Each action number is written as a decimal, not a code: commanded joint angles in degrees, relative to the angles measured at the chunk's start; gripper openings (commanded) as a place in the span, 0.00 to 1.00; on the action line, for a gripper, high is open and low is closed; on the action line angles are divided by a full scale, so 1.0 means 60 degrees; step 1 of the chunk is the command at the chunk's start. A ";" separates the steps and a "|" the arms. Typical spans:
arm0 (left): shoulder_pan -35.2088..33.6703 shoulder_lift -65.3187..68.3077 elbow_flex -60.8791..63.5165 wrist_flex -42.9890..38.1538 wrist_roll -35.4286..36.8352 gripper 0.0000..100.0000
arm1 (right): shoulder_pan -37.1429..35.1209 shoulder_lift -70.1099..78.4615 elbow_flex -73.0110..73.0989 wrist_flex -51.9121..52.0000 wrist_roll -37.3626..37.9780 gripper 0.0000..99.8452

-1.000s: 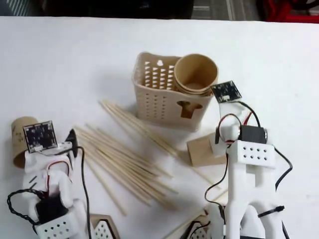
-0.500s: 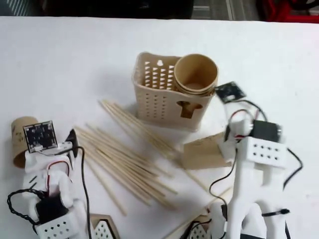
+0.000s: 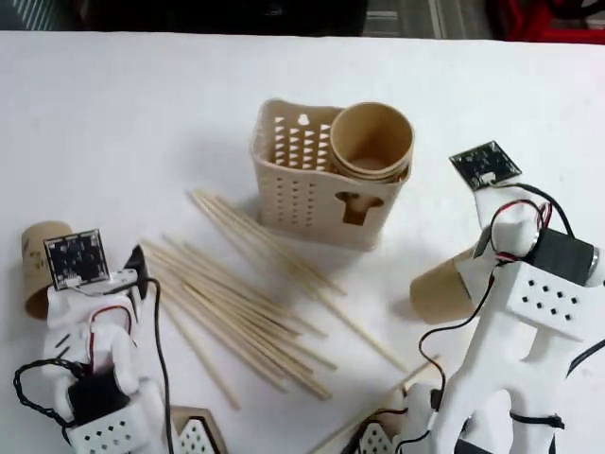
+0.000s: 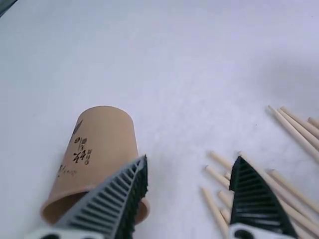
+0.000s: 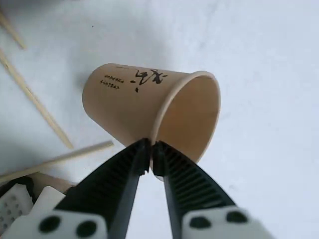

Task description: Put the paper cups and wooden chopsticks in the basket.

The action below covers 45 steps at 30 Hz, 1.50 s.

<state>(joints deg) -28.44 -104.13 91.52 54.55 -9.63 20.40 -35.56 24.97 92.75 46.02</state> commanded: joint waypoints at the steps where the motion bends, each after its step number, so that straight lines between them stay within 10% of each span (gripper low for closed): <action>1: -0.0095 -0.0066 -0.0088 -0.0176 -0.0117 0.26 | -0.0066 -0.0095 0.0073 0.0095 0.0103 0.02; 19: -0.1297 -0.0007 -0.3941 0.2637 -0.4000 0.27 | -0.0901 -0.0095 0.1788 0.0139 0.0059 0.02; 35: -0.4403 0.0007 -0.4249 0.2418 -0.8864 0.27 | -0.0930 -0.0095 0.1949 0.0139 0.0103 0.02; 45: -0.4491 0.5033 -0.5934 0.2418 -0.9905 0.31 | -0.0945 -0.0095 0.1949 0.0110 0.0103 0.02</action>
<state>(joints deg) -55.08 -86.02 62.24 70.11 -68.18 15.12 -35.65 36.57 93.19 46.20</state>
